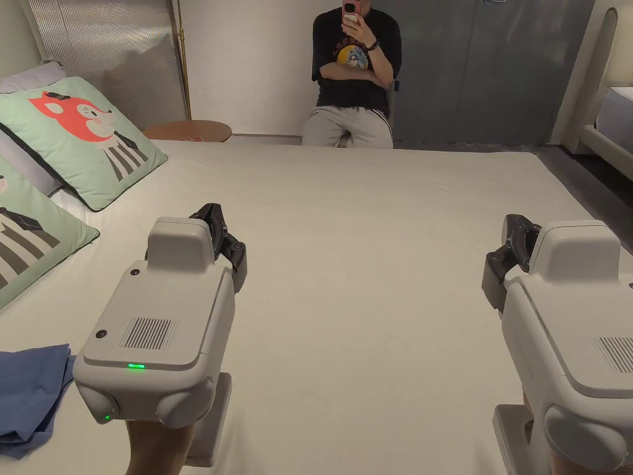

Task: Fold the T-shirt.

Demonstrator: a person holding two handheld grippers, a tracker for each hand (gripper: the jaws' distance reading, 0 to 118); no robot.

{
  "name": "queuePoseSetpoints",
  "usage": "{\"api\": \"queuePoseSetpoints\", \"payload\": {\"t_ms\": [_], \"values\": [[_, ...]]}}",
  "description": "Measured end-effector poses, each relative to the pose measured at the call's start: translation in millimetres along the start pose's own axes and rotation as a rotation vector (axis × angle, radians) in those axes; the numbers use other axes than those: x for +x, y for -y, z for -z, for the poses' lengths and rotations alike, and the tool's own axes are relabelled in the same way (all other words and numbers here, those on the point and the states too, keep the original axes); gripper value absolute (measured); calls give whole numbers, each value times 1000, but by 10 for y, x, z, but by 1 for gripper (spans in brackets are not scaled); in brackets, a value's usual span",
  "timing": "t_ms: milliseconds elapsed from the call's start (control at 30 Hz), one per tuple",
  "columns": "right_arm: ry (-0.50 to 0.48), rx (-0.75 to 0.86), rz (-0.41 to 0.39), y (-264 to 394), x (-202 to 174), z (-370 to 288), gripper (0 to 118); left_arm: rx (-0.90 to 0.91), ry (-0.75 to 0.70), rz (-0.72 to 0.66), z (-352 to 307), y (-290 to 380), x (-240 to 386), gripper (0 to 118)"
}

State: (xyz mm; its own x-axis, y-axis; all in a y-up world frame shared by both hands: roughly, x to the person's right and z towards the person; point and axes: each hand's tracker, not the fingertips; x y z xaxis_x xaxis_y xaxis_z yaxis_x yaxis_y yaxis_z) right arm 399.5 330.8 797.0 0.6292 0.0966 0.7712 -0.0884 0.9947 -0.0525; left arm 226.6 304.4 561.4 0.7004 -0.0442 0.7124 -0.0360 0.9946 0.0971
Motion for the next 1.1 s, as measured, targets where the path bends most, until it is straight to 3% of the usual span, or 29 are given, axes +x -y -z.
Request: {"api": "queuePoseSetpoints", "payload": {"t_ms": [100,133,267,367,533,1100], "values": [[8,-4,-2,5,3,4,8,-5,5,-5,5,1,-9,3],[10,-4,-3,8,5,3,16,-6,5,-6,4,1,-11,10],[17,-12,10,29,26,9,72,-12,8,-1,7,-3,-14,81],[28,-18,14,47,33,19,107,-13,12,-9,18,-3,-22,106],[44,-3,15,60,39,1,116,-1,6,-7,7,0,-11,110],[50,8,20,20,52,-12,118,6,20,19,-15,-12,40,110]]}}
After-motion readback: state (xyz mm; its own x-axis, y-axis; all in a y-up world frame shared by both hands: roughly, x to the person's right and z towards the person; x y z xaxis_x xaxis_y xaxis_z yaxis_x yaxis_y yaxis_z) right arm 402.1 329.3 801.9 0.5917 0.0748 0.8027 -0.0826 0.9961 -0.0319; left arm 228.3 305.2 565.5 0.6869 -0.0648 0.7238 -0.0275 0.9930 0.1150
